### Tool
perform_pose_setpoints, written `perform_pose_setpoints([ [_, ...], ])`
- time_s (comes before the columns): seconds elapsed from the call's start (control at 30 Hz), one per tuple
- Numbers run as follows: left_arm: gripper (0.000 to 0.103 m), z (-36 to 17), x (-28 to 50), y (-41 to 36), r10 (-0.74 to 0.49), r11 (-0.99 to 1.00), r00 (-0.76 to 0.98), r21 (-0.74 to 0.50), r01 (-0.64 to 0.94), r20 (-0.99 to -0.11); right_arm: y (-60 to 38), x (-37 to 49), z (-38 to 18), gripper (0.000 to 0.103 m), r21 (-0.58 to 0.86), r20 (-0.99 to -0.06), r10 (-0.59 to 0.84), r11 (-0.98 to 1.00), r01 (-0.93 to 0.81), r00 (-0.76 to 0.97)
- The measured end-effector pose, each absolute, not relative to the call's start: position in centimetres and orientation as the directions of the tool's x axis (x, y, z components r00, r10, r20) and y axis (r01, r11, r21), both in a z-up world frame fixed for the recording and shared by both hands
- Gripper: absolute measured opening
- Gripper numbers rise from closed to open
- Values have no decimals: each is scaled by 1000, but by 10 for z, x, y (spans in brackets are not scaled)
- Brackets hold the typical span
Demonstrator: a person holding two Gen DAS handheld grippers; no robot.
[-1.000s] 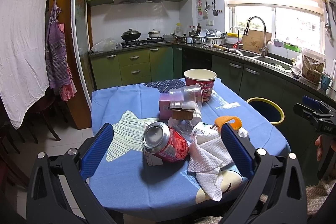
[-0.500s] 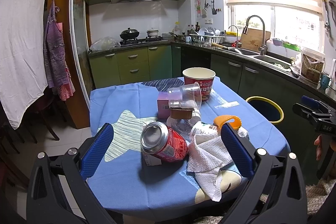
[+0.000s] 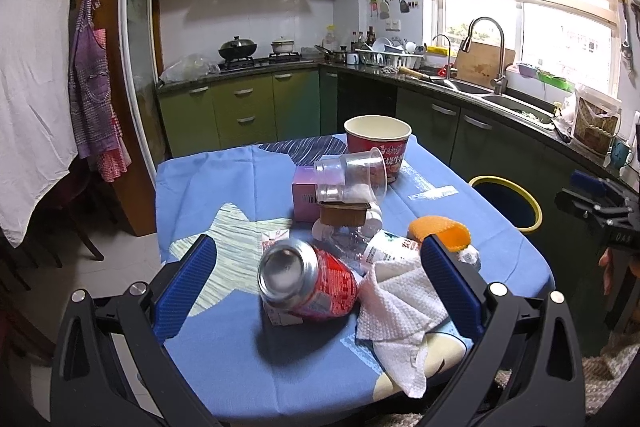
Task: Collect trash
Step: 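Grasp the red-and-white paper noodle cup with the right gripper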
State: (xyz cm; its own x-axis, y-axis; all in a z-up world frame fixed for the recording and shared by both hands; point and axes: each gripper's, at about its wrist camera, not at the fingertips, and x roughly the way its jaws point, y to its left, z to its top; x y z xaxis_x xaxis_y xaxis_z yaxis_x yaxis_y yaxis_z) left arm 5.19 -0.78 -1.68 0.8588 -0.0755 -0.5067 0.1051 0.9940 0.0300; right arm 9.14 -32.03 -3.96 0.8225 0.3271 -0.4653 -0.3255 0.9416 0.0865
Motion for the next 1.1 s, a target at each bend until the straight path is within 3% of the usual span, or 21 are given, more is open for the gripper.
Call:
perform_pose_setpoints([
  [0.23, 97, 21, 100, 30, -94, 995, 864, -13, 100, -495, -315, 164, 10, 99, 144, -576, 429, 891, -430, 696],
  [0.4, 97, 37, 180, 71, -62, 998, 847, -34, 52, -528, -298, 250, 41, 99, 126, -678, 381, 902, -412, 628],
  [0.57, 97, 13, 270, 89, -3, 1000, 825, 4, 6, -565, -273, 364, 40, 99, 191, -795, 361, 911, -364, 488],
  [0.7, 97, -29, 340, 104, 5, 998, 795, -45, -40, -607, -259, 448, 8, 98, 231, -877, 326, 931, -285, 354],
  [0.77, 97, -50, 363, 108, 24, 995, 788, -60, -77, -615, -256, 486, -18, 79, 224, -919, 283, 947, -229, 274],
  [0.87, 97, -77, 385, 113, 65, 990, 779, -58, -130, -624, -253, 518, -41, 59, 181, -950, 222, 964, -193, 220],
  [1.1, 97, -110, 397, 125, 37, 982, 750, -117, -151, -661, -249, 546, -76, 35, 96, -984, 117, 983, -157, 134],
])
